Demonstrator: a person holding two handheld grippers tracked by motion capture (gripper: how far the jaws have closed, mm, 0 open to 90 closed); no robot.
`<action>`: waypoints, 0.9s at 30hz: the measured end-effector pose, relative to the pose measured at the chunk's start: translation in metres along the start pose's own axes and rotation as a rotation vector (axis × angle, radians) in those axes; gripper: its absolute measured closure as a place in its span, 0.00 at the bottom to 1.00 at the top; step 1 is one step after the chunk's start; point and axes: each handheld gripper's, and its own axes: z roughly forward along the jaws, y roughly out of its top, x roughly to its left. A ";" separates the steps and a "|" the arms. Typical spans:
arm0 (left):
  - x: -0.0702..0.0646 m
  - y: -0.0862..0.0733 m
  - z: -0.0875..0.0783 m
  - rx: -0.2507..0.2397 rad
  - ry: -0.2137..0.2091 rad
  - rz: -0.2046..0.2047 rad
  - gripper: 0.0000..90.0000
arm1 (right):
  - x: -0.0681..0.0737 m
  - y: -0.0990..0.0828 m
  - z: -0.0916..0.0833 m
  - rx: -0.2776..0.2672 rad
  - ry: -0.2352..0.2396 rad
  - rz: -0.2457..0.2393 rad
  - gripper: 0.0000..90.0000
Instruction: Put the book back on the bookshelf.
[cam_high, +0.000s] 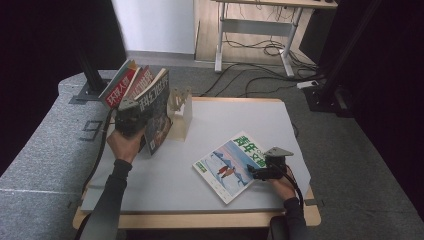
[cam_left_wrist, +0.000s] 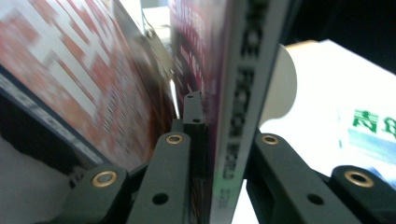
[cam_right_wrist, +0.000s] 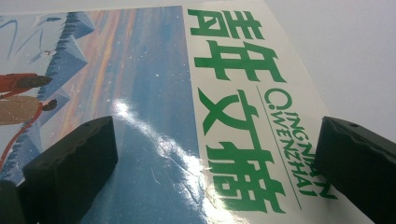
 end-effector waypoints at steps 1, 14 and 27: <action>0.000 -0.001 -0.001 0.014 -0.005 0.000 0.91 | 0.000 0.000 0.000 0.000 0.000 0.001 0.00; -0.007 -0.015 -0.014 0.078 -0.032 0.008 0.85 | 0.000 0.000 0.000 0.000 0.000 -0.001 0.00; -0.010 -0.035 -0.013 0.073 -0.001 0.008 0.92 | 0.000 0.000 0.000 0.000 0.000 0.000 0.00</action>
